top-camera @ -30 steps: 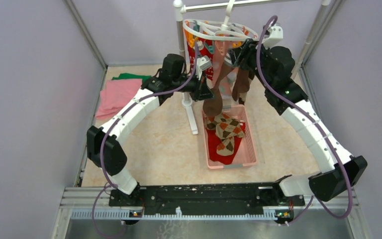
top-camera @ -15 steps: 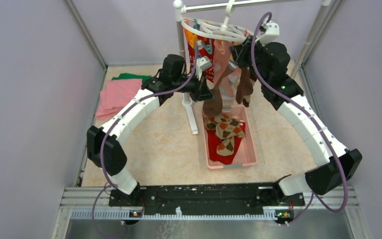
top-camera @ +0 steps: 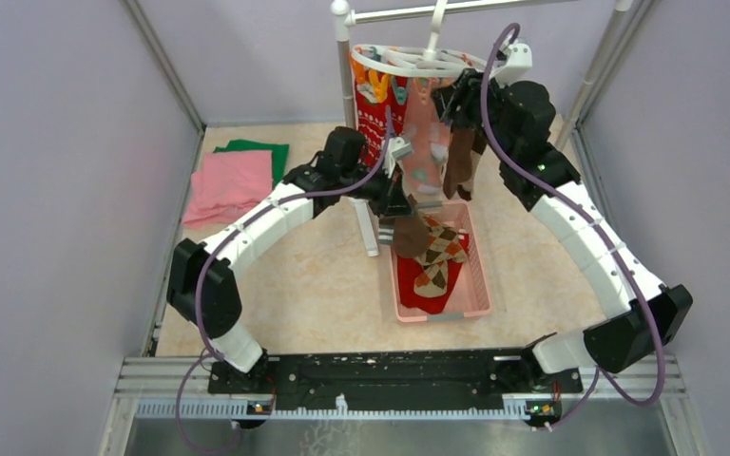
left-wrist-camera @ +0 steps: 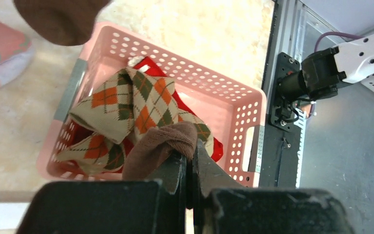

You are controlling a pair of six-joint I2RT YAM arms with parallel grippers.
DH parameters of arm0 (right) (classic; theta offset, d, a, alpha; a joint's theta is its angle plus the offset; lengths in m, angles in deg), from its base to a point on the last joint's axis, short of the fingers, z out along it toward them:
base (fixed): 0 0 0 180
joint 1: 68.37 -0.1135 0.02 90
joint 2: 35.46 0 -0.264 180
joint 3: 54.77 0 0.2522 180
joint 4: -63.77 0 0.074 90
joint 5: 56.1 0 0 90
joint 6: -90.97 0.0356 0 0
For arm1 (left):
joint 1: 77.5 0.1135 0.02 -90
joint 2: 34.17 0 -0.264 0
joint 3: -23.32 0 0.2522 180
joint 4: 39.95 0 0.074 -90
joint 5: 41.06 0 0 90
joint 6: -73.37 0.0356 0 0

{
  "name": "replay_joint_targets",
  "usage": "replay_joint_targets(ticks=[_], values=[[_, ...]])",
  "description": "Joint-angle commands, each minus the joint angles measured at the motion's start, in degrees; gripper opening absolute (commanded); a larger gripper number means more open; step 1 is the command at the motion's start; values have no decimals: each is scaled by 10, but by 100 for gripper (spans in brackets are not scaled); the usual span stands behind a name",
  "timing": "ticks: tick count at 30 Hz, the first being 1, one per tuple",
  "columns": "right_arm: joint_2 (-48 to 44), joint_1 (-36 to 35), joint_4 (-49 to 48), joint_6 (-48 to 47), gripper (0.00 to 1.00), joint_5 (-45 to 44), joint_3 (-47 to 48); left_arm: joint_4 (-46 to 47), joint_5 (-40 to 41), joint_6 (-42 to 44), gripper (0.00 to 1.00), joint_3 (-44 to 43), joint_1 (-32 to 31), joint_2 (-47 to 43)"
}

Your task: Remove the socks clipped to the hanger

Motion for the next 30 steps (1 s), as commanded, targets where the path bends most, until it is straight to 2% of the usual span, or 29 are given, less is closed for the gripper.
replay_joint_targets(ticks=[1,4,5,6,7,8,10,12,14,18,21,25,28,30], values=[[-46,3,-21,5,55,9,-32,43,-27,-6,4,-11,-19,8],[-91,25,-24,17,61,12,-96,52,-34,-9,9,-12,-29,21],[-109,35,-23,18,64,13,-119,52,-38,-10,15,-13,-32,24],[-126,46,-20,16,66,9,-141,52,-43,-10,28,-12,-36,26],[-145,57,-18,12,68,1,-167,51,-45,-10,51,-11,-37,27],[-162,69,-19,8,69,-4,-192,48,-44,-8,70,-9,-39,28],[-185,110,-28,6,70,0,-235,39,-41,-1,96,-11,-42,26],[-189,145,-57,4,72,17,-269,28,-36,4,99,-18,-42,24],[-172,177,-101,5,73,70,-284,14,-33,12,99,-31,-42,22],[-112,197,-213,-9,73,166,-292,-8,-34,13,99,-46,-41,15],[-59,206,-277,-4,68,225,-275,-20,-37,25,99,-48,-41,7],[4,210,-302,1,61,282,-236,-42,-36,46,99,-48,-37,-6],[34,211,-312,2,49,285,-219,-54,-37,53,99,-49,-29,-12],[47,212,-317,9,27,290,-210,-57,-38,54,99,-52,-23,-14]])
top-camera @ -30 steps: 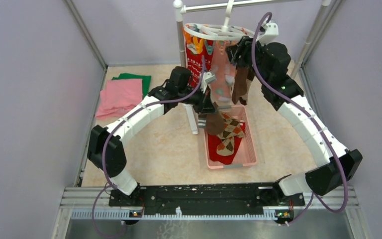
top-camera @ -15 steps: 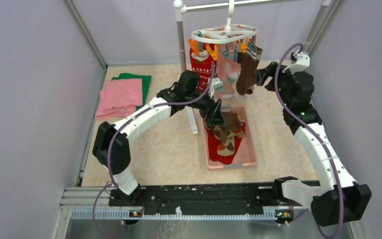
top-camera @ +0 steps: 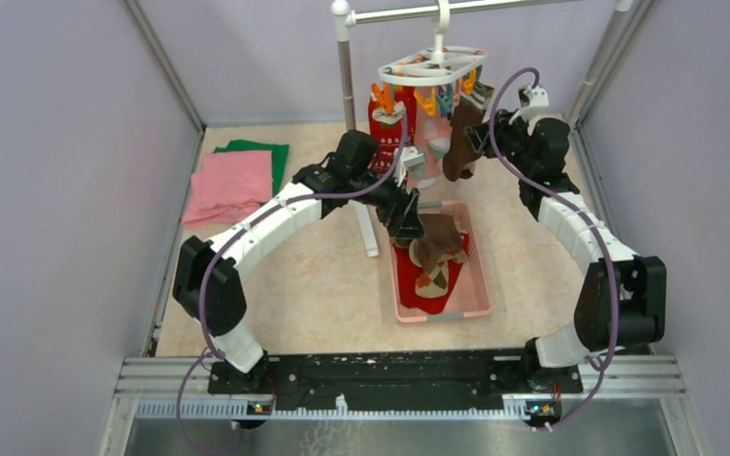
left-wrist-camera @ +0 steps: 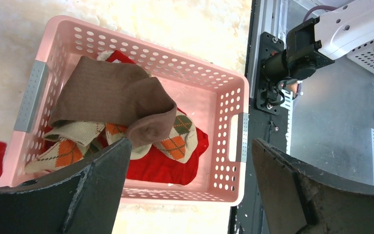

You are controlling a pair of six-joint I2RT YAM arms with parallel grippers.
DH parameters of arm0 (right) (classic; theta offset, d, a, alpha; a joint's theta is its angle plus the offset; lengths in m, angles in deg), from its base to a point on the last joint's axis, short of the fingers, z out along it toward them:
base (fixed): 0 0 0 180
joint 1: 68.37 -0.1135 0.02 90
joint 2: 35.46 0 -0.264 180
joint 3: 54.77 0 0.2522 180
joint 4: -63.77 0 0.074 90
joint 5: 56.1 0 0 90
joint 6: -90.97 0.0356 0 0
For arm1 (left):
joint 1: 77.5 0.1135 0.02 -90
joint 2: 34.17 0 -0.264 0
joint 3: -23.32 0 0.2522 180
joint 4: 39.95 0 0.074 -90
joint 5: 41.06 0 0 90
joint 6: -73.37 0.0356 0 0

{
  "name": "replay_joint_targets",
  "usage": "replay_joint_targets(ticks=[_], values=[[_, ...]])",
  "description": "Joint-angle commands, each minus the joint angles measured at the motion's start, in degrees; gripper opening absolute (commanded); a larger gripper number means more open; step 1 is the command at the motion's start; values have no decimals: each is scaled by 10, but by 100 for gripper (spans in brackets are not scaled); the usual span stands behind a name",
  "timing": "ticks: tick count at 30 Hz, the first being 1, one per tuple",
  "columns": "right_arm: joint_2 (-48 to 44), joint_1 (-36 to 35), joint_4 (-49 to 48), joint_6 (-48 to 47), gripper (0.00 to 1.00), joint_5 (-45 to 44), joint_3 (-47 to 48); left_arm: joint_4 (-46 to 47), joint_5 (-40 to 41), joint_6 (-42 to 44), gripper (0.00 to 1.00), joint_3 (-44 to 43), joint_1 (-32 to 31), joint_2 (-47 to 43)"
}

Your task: Remove the socks clipped to the hanger

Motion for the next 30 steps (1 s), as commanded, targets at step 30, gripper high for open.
replay_joint_targets(ticks=[30], values=[[-265,-158,35,95,0,76,-78,8,-53,-31,99,-78,22,-32]])
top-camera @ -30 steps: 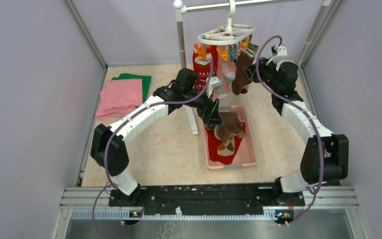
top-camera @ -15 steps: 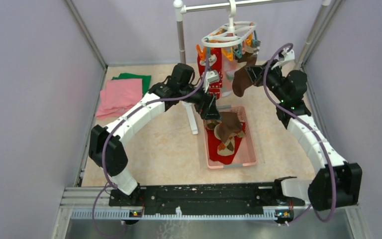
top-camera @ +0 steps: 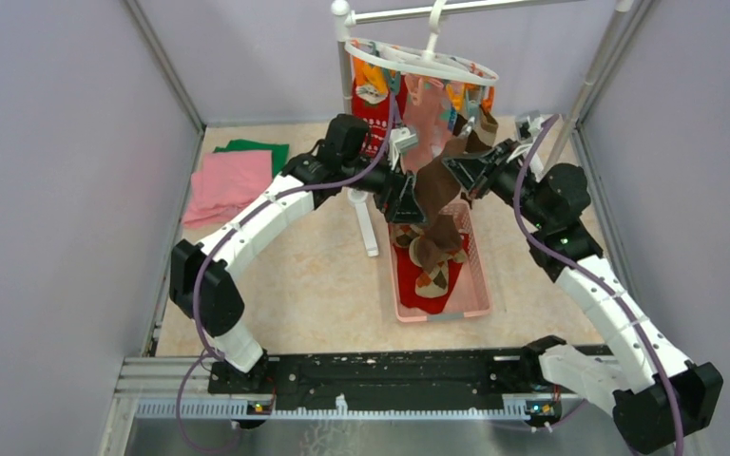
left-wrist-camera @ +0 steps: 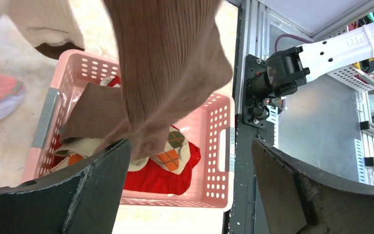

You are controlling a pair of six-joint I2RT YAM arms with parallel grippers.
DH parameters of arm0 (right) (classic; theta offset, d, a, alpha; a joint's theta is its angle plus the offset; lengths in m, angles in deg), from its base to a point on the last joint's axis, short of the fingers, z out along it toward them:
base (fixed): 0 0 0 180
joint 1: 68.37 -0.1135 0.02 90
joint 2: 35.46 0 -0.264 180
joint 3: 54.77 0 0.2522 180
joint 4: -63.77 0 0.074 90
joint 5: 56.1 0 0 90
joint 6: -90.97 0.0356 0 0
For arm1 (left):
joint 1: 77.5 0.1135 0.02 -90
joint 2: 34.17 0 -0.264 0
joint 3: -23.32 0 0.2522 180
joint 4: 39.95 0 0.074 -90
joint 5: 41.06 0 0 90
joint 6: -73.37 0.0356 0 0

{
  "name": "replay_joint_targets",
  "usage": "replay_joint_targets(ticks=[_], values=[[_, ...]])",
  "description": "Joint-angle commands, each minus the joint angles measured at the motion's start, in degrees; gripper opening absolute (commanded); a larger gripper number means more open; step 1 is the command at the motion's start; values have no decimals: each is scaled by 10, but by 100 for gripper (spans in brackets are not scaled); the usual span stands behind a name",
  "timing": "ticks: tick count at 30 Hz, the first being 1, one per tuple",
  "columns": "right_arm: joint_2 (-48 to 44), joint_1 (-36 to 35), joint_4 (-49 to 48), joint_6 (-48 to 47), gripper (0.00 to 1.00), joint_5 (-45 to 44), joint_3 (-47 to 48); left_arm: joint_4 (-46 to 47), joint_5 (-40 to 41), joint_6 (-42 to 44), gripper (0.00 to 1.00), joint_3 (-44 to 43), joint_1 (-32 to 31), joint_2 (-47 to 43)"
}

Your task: Remove the socks clipped to the hanger

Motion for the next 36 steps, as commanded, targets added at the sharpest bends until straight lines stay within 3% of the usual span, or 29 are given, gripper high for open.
replay_joint_targets(ticks=[1,10,19,22,23,27,28,30,31,34,36], values=[[15,-22,-31,48,0,73,19,16,-19,-6,99,-35,4,-21],[35,-27,-62,83,0,138,37,18,4,3,99,-71,23,-11],[52,-27,-99,121,0,167,44,41,22,22,83,-72,25,1],[59,-27,-105,130,0,169,45,53,3,13,66,-74,25,6],[60,-27,-100,131,0,169,44,62,-21,9,44,-74,25,7],[55,-27,-70,117,0,147,46,60,-52,13,6,-69,25,5],[53,-27,-61,113,0,142,48,57,-53,18,0,-68,25,4],[50,-27,-51,107,1,133,49,48,-60,28,0,-66,25,2],[48,-27,-39,102,4,123,52,44,-65,31,0,-65,25,1],[38,-27,17,69,36,63,64,40,-70,32,0,-62,24,-4],[22,-26,54,44,46,-6,70,37,-68,31,0,-60,25,-8]])
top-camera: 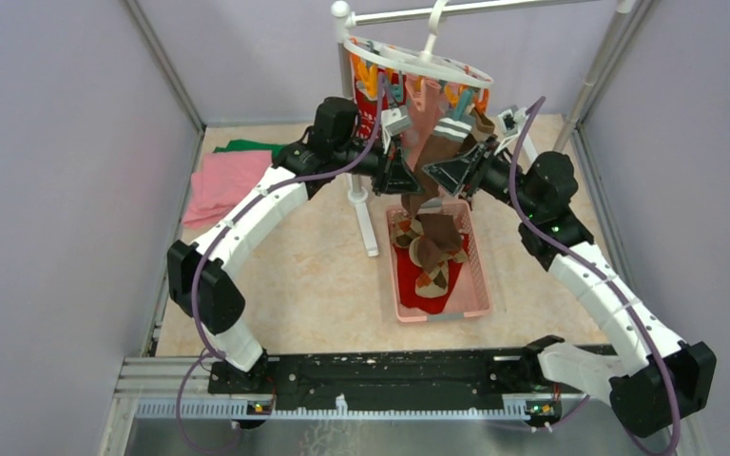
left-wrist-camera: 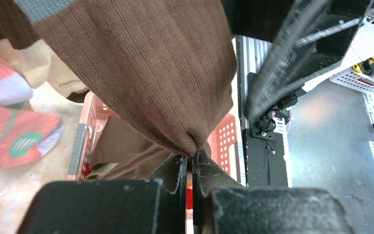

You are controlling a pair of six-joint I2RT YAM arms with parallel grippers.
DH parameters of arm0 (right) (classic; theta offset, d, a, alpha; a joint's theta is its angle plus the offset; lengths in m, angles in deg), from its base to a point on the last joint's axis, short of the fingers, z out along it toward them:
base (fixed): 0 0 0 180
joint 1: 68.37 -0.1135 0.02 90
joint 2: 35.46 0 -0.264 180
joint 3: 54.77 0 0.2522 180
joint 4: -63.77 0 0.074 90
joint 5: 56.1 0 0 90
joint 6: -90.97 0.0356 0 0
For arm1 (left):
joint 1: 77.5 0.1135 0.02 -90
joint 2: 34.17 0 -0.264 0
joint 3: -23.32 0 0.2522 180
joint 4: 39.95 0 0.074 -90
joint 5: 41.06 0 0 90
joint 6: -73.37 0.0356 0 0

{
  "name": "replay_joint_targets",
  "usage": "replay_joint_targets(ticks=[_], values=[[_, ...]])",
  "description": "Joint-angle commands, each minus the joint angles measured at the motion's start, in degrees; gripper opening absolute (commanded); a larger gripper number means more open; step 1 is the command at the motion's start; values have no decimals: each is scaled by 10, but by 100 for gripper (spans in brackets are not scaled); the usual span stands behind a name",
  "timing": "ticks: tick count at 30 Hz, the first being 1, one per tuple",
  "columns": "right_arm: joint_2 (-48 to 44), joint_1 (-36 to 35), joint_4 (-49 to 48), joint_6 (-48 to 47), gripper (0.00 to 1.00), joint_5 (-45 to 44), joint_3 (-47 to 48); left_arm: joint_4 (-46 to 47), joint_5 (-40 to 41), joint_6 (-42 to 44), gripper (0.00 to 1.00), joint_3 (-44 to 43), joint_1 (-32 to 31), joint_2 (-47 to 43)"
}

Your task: Remove the socks clipped to the hanger

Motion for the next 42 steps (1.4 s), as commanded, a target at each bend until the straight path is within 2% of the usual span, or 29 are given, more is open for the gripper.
replay_joint_targets(ticks=[1,4,6,10,15,26,30,36,42], values=[[-42,-3,80,-60,52,-137,42,7,-23,13,0,-3,0,-16],[-49,7,86,-76,64,-176,54,6,-21,10,0,4,0,-22],[-38,20,82,-75,69,-171,69,8,-23,9,0,9,0,-25],[13,74,52,-40,69,-103,107,12,-29,-1,0,20,0,-32],[71,105,15,-7,69,-42,158,18,-33,-9,0,25,0,-35],[152,128,-142,129,64,23,170,18,-44,-32,0,25,0,-40],[170,134,-200,182,58,35,170,16,-47,-35,0,27,0,-42],[185,134,-212,200,45,33,180,12,-50,-36,0,26,0,-44],[180,135,-182,185,17,23,189,11,-44,-35,0,28,0,-43]])
